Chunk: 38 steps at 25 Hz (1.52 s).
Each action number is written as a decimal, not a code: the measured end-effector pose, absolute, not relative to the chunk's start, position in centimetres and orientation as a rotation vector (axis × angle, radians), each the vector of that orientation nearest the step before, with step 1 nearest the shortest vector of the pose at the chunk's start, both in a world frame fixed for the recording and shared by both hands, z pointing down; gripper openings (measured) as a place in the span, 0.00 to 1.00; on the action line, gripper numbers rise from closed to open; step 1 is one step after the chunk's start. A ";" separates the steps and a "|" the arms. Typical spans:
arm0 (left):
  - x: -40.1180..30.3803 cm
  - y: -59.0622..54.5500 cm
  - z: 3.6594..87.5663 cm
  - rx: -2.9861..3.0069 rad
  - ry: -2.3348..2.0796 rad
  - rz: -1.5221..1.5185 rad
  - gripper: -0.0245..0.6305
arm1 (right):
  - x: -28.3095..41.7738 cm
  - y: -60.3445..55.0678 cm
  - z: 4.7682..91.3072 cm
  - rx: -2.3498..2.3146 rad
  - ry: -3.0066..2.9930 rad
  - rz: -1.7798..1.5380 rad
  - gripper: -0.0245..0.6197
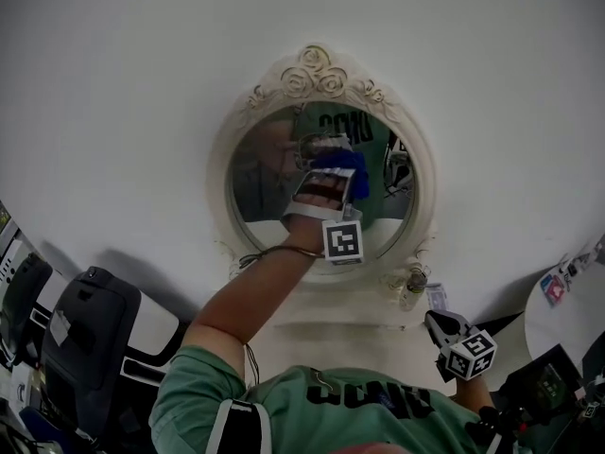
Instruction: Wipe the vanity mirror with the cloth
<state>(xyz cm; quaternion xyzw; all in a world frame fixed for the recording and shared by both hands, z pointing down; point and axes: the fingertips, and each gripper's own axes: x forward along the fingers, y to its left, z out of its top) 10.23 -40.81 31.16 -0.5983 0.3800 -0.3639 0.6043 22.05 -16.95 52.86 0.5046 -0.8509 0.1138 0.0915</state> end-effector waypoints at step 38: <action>-16.3 -44.4 36.3 -1.297 1.192 -1.140 0.19 | 15.5 -19.9 52.2 1.297 -2.596 0.293 0.06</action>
